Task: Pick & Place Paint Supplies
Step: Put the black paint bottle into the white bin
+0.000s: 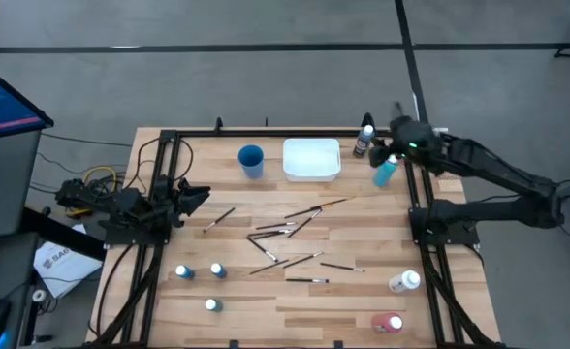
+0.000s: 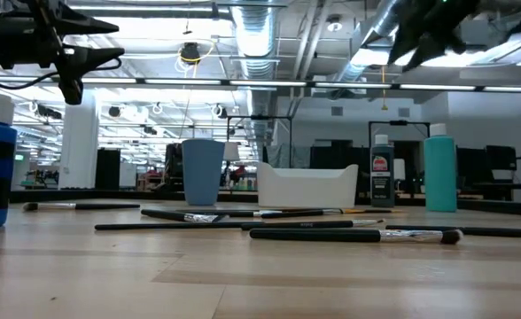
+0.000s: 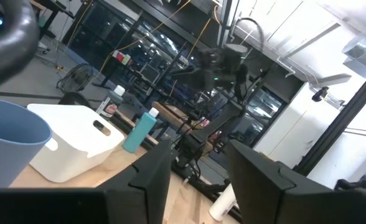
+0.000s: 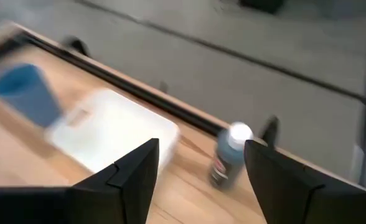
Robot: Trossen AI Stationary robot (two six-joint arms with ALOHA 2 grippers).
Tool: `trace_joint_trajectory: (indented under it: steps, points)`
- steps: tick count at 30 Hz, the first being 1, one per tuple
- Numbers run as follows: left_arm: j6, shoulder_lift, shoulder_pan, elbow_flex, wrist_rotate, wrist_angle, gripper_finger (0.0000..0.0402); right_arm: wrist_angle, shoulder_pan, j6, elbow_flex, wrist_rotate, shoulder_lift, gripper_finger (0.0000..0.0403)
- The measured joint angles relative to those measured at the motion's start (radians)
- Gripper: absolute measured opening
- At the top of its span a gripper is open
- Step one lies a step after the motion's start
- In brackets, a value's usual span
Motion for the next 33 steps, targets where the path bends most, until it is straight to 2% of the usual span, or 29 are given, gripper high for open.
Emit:
trace_joint_trajectory:
  steps: [4, 9, 11, 17, 22, 28, 33]
  points:
    - [-0.005, 0.0, 0.0, 0.0, 0.0, 0.003, 0.0164, -0.001, -0.092, 0.009, 0.005, -0.025, 0.087, 0.0232]
    - [-0.007, 0.0, 0.0, 0.0, 0.0, 0.003, 0.0179, -0.004, -0.191, 0.008, 0.004, -0.189, 0.174, 0.0248]
    - [-0.008, 0.0, 0.0, 0.0, 0.0, 0.003, 0.0184, -0.005, -0.221, 0.004, 0.004, -0.218, 0.204, 0.0257]
    - [-0.028, 0.0, 0.0, 0.0, 0.0, 0.005, 0.0195, 0.0, -0.279, 0.001, 0.004, -0.219, 0.251, 0.0265]
    - [-0.029, 0.0, 0.0, 0.0, 0.0, 0.007, 0.02, 0.018, -0.288, -0.041, 0.018, -0.295, 0.289, 0.0265]
    - [-0.032, 0.0, 0.0, 0.0, 0.0, 0.01, 0.0201, -0.029, -0.309, -0.065, 0.125, -0.288, 0.385, 0.0265]
    - [-0.032, 0.0, 0.0, -0.001, 0.0, 0.011, 0.02, -0.142, -0.332, -0.079, 0.231, -0.273, 0.459, 0.0265]
